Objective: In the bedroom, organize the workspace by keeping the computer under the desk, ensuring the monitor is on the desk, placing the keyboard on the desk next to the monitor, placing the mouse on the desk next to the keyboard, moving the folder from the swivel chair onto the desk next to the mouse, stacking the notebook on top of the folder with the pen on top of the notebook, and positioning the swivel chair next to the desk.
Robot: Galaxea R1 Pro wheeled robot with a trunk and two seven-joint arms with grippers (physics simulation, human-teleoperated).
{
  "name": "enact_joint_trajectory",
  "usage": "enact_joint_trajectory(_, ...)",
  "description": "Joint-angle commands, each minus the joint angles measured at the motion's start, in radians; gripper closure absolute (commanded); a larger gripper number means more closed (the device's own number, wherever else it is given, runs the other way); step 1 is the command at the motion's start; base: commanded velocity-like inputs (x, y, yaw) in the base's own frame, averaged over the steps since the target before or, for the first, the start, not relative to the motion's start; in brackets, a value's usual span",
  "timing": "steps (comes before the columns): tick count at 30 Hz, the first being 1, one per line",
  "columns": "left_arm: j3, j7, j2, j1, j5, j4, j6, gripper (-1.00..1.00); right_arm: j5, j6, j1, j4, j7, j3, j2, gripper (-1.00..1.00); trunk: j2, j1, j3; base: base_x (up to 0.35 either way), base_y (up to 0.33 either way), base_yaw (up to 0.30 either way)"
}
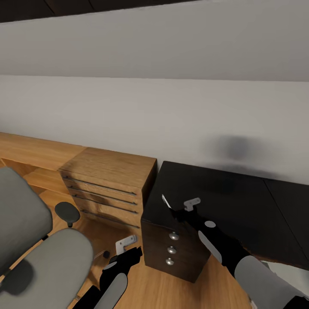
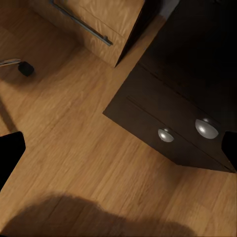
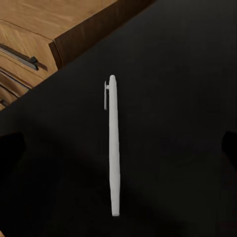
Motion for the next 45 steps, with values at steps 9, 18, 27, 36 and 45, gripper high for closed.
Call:
enact_joint_trajectory(9, -0.002, 0.007, 0.001, -0.001, 0.004, -0.001, 0.003, -1.0, -0.004, 0.01, -0.001, 0.093, -0.012, 0.005, 0.048, -1.0, -0.001, 0.001, -0.001, 0.068, 0.0, 0.0)
enact_joint_trajectory(18, -0.003, 0.007, 0.001, -0.001, 0.005, -0.001, 0.003, -1.0, 0.056, 0.066, -0.001, 0.116, -0.096, 0.004, 0.096, -1.0, -0.001, 0.001, -0.001, 0.003, 0.0, 0.0)
enact_joint_trajectory(27, -0.043, 0.006, 0.001, -0.001, 0.004, -0.001, -0.023, -1.0, 0.067, 0.083, -0.004, 0.119, -0.108, 0.002, 0.101, -1.0, -0.001, 0.001, -0.001, 0.098, 0.015, 0.0)
enact_joint_trajectory(36, -0.045, 0.006, 0.001, -0.001, 0.004, -0.001, -0.03, -1.0, 0.067, 0.083, -0.027, 0.178, -0.108, 0.003, 0.104, -1.0, -0.001, 0.001, -0.001, 0.017, 0.002, 0.0)
enact_joint_trajectory(45, -0.045, 0.005, 0.001, -0.001, 0.004, -0.001, -0.032, -1.0, 0.067, 0.081, -0.036, 0.212, -0.108, 0.003, 0.11, -1.0, -0.001, 0.001, -0.001, 0.001, 0.0, 0.0)
